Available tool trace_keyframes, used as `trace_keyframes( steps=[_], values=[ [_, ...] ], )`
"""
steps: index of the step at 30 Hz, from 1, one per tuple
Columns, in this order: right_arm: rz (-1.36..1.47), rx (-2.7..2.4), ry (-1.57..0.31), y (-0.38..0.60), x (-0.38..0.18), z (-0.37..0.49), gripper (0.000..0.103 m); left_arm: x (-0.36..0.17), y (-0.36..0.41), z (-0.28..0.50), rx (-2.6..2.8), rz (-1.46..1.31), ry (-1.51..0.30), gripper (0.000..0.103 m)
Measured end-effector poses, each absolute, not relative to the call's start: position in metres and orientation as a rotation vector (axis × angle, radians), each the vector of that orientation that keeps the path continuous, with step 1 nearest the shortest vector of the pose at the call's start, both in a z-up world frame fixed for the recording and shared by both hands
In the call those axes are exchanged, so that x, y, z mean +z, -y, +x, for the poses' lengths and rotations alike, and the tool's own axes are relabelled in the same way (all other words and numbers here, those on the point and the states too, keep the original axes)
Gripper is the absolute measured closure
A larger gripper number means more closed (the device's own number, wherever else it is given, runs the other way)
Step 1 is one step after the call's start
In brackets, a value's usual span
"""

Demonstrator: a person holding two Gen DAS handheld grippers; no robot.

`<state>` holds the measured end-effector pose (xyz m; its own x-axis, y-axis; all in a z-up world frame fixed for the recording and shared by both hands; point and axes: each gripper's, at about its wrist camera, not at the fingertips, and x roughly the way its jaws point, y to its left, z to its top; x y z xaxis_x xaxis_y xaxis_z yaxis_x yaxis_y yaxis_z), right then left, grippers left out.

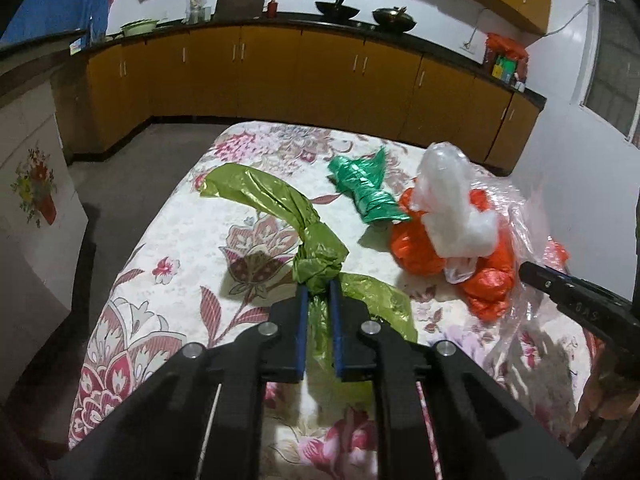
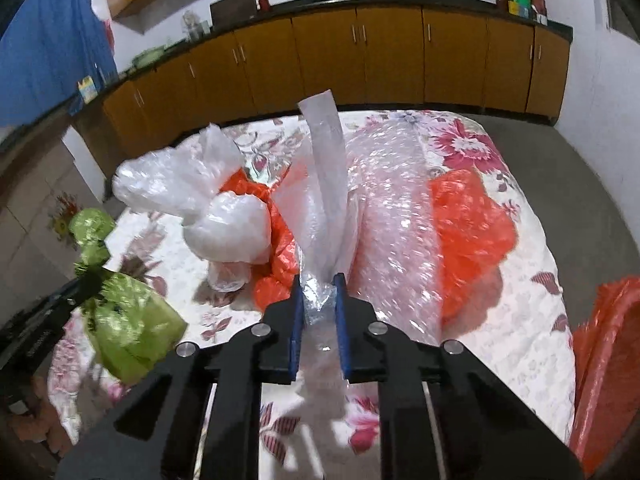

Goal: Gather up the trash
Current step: 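Grasp the green bag with the left tool while the right tool grasps a clear bag, then carry both bags over the orange bin and open both tools to drop them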

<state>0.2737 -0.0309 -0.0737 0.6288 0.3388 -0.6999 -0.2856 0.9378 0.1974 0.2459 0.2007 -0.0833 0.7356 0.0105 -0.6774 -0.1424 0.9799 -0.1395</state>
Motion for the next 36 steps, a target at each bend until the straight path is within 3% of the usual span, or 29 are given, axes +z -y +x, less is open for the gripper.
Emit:
trace_keyframes(
  steps=[16,36],
  values=[
    [0.107,0.291,-0.719,0.101,-0.030,0.215,0.088,-0.047,-0.159,0.220,-0.056,-0.172,-0.649,0.092],
    [0.195,0.013,-0.673,0.223,-0.020,0.159,0.088,-0.016,-0.018,0.202,-0.403,-0.118,-0.606,0.092]
  ],
)
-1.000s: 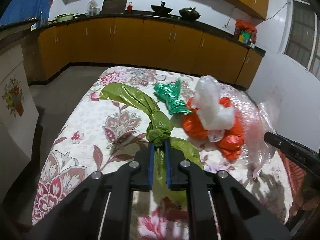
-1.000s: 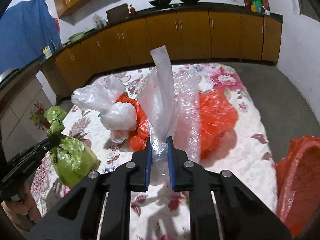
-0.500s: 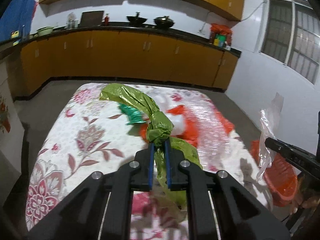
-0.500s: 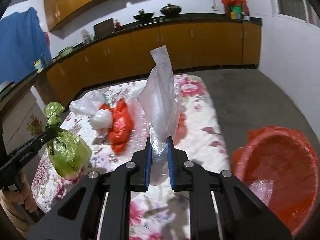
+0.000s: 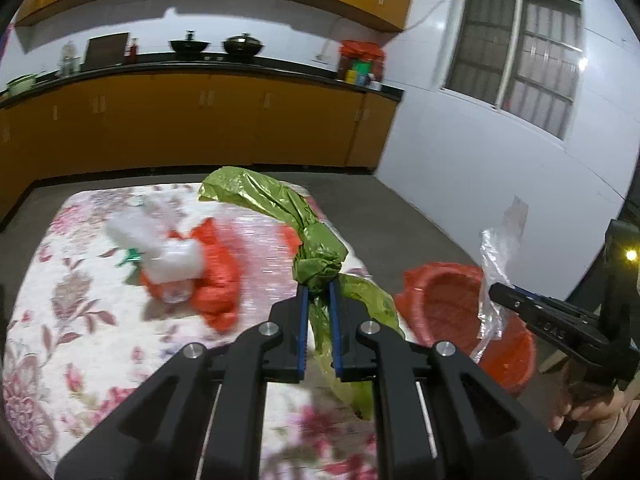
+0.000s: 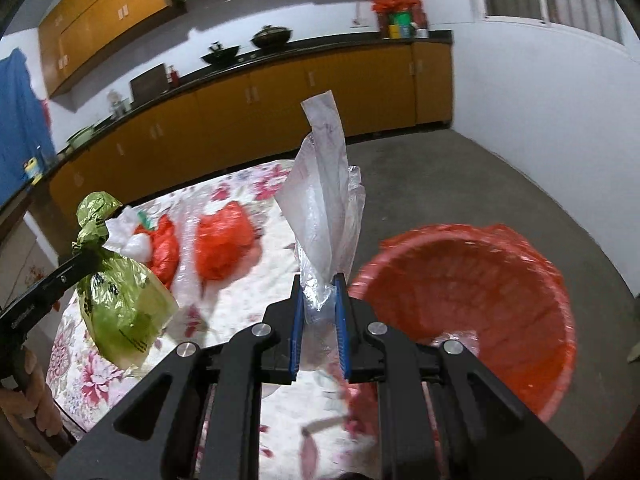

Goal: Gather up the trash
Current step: 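Carry both bags over the orange bin and open both tools to drop them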

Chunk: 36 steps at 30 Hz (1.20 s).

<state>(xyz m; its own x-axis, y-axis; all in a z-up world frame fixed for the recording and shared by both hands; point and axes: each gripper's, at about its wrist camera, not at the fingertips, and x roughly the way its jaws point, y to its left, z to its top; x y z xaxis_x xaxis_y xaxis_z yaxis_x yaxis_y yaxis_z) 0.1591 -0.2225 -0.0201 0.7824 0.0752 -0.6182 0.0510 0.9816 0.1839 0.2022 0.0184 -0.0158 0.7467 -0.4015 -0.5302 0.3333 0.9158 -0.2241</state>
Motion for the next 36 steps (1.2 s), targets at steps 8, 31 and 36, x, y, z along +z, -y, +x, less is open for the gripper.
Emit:
trace_keyframes(
  steps=[8,31,36],
  values=[
    [0.245,-0.074,-0.656,0.265,-0.021,0.141,0.088,-0.018,0.027,0.202,-0.498,-0.093,-0.613,0.092],
    [0.345,-0.201,-0.642,0.338,-0.035,0.127,0.088,-0.041,0.139,0.213,-0.696,-0.053,-0.679,0.092],
    [0.358,-0.230,-0.637,0.350,-0.038,0.128,0.085,-0.054,0.161,0.219,-0.723,-0.054,-0.716,0.091]
  ],
)
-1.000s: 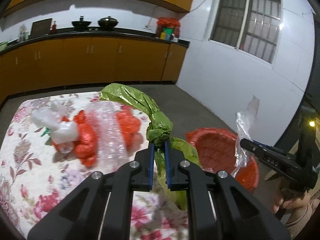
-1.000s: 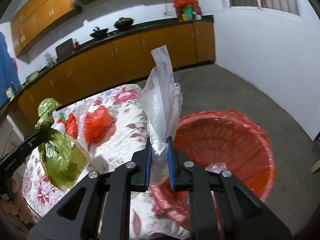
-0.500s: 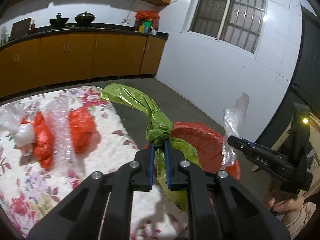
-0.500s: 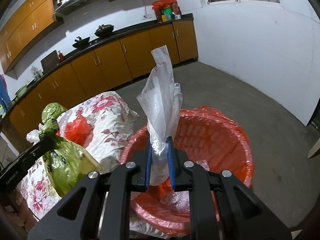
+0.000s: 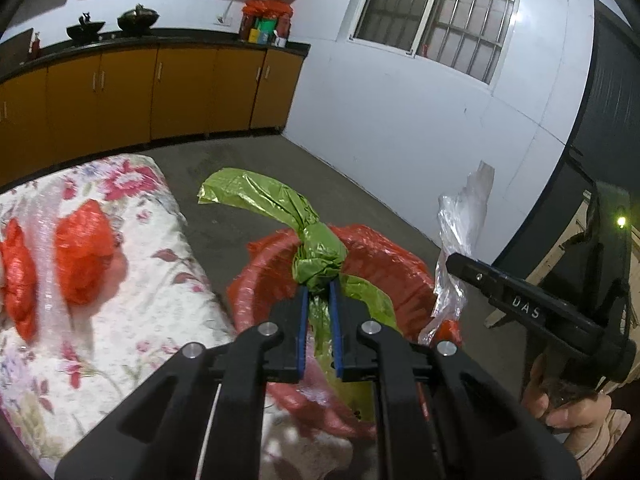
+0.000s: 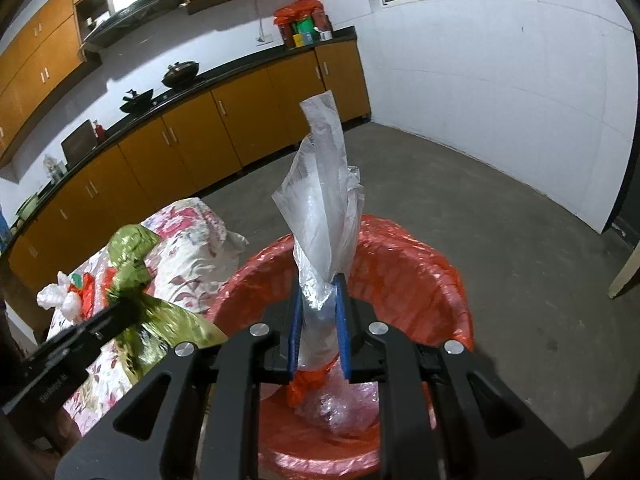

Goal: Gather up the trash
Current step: 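Carry both bags over the orange bin and open both tools to drop them, then move both open tools back toward the remaining trash on the table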

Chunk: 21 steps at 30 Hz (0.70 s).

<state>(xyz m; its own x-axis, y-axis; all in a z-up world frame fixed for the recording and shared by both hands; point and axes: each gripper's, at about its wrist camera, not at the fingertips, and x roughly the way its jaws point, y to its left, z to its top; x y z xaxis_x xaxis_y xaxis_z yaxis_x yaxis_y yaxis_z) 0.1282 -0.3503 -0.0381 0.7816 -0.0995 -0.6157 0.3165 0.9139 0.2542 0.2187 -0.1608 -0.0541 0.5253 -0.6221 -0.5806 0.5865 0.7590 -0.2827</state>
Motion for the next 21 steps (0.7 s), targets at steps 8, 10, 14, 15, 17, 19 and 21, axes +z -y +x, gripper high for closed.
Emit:
trace_keyframes(
  steps=[8,10,14,15,17,19,21],
  values=[
    [0.394,-0.249,-0.661,0.363,-0.049,0.126,0.062,-0.078,0.184,0.225,-0.744,-0.027,-0.779,0.076],
    [0.395,-0.253,-0.658,0.363,-0.049,0.123,0.058,-0.080,0.182,0.225,-0.730,-0.023,-0.781,0.072],
    [0.385,-0.251,-0.651,0.360,-0.046,0.124,0.054,-0.080,0.168,0.224,-0.684,-0.020,-0.771,0.067],
    [0.375,-0.248,-0.646,0.356,-0.044,0.124,0.051,-0.079,0.161,0.223,-0.664,-0.021,-0.762,0.064],
    [0.358,-0.240,-0.640,0.350,-0.042,0.126,0.049,-0.076,0.151,0.221,-0.628,-0.019,-0.748,0.060],
    [0.333,-0.214,-0.639,0.339,-0.039,0.128,0.049,-0.074,0.139,0.219,-0.586,-0.018,-0.734,0.054],
    [0.317,-0.191,-0.642,0.330,-0.036,0.132,0.049,-0.071,0.125,0.218,-0.542,-0.020,-0.721,0.050]
  ],
)
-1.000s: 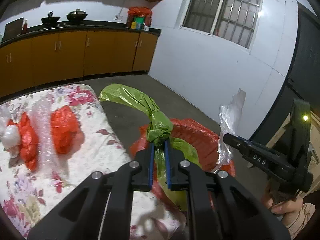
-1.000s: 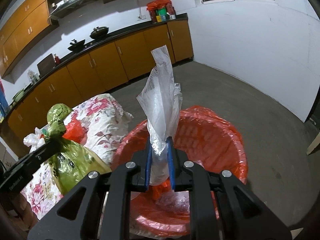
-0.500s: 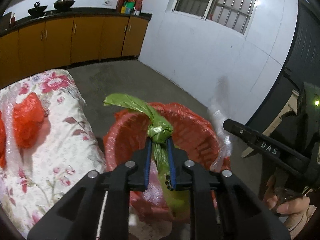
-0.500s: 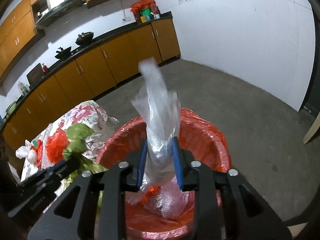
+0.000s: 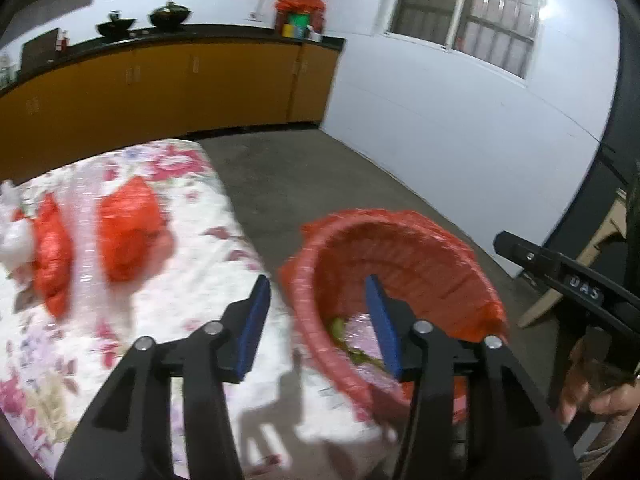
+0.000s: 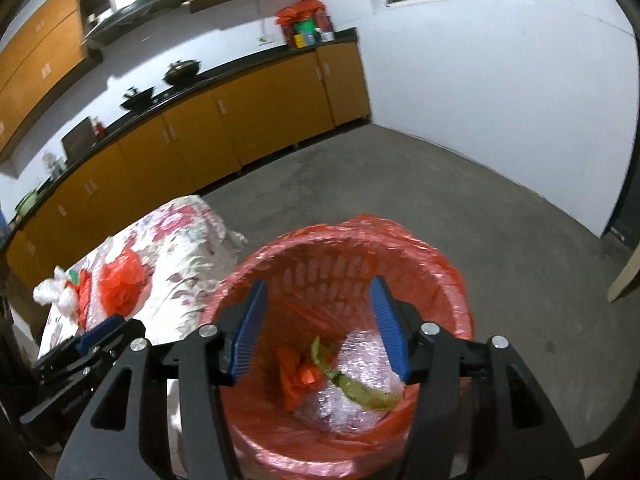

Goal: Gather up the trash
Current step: 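Move both open tools back toward the remaining trash on the table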

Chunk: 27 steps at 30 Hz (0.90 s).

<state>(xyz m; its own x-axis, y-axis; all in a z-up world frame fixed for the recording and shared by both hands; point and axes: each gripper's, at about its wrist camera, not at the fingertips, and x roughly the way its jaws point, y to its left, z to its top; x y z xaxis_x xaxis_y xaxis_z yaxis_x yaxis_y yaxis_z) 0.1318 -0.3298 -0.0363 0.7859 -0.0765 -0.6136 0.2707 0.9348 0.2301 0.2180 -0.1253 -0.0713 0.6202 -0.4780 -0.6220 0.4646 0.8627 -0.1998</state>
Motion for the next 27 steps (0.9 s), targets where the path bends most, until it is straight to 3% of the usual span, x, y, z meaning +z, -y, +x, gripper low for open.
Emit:
trace_keyframes(
  steps=[10,27],
  values=[
    [0.248,-0.048,-0.655,0.270,-0.027,0.152,0.049,-0.063,0.052,0.215,-0.322,-0.011,-0.657,0.030],
    [0.123,0.228,-0.719,0.139,-0.023,0.216,0.049,-0.058,-0.093,0.216,0.035,-0.087,-0.596,0.027]
  ],
)
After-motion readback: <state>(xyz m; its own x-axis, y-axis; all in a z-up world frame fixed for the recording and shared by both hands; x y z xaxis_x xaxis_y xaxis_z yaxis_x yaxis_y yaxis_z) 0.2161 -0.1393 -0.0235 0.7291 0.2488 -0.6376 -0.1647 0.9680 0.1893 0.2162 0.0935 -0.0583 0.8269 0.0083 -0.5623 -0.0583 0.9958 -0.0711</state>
